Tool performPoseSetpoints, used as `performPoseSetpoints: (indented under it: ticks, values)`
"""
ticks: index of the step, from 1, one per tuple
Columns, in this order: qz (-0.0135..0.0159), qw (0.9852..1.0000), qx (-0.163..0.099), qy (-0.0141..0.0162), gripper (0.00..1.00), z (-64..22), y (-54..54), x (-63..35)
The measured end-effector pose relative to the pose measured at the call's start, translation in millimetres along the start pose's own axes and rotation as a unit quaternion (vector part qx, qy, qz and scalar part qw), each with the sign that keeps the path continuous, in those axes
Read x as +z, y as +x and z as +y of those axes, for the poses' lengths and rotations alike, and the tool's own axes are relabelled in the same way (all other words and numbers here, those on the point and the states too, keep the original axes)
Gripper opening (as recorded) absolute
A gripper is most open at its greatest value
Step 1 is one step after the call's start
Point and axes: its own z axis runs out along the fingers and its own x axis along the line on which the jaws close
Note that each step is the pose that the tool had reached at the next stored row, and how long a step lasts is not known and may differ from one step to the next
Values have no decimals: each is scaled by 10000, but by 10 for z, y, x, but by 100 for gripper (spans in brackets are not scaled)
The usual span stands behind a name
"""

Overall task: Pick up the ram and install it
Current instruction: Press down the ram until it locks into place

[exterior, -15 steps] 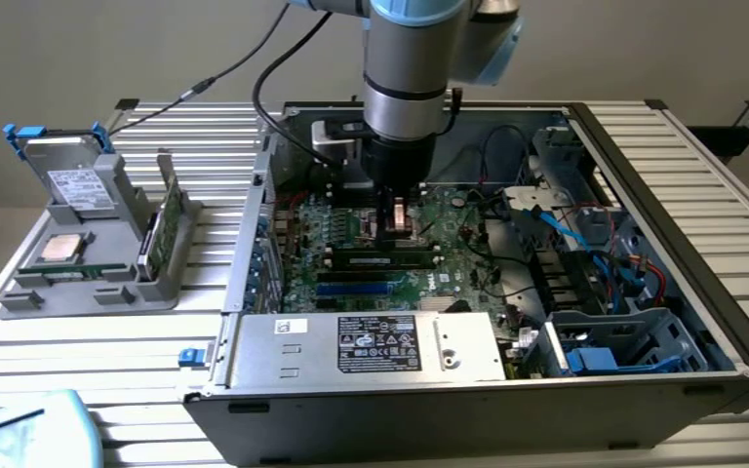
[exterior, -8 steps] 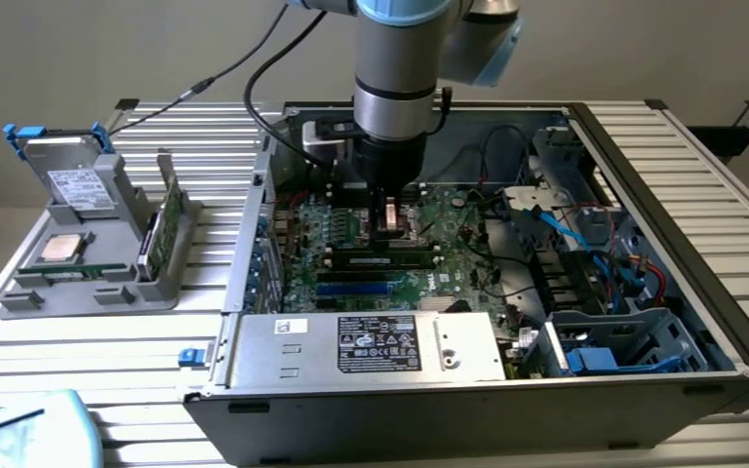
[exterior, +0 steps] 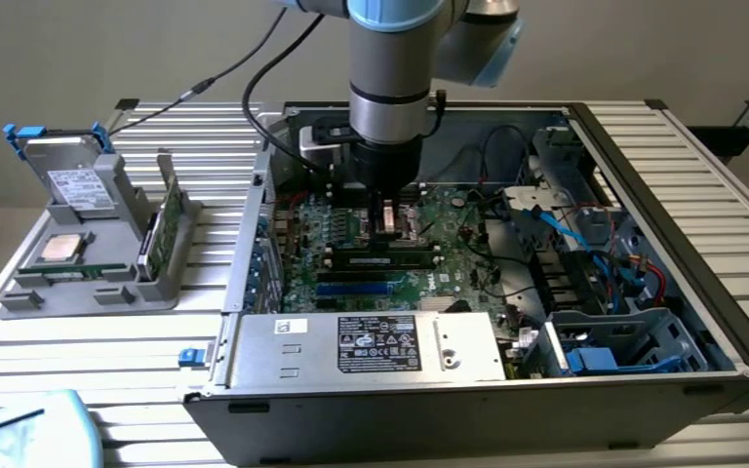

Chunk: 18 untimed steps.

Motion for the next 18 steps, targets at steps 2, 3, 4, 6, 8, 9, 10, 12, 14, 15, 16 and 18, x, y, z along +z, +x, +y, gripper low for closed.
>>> performPoseSetpoints:
  ticks: [2,3,4,6,8,9,10,12,14,15,16,18]
  values:
    - [3,10000,0,12,10,8,-3,9]
    - [4,10000,1,17,10,11,-4,14]
    - [6,10000,0,21,10,15,-5,17]
    - [8,10000,1,24,10,20,-5,23]
    - [7,10000,1,26,10,22,-6,28]
    - [9,10000,1,27,10,22,-6,29]
    - [10,10000,0,27,10,22,-6,31]
    - [9,10000,1,28,10,22,-6,29]
    - [3,10000,1,32,10,22,-7,-4]
    - [7,10000,1,29,10,23,-6,-30]
    - [8,10000,1,28,10,23,-4,-51]
    - [8,10000,1,28,10,19,-4,-75]
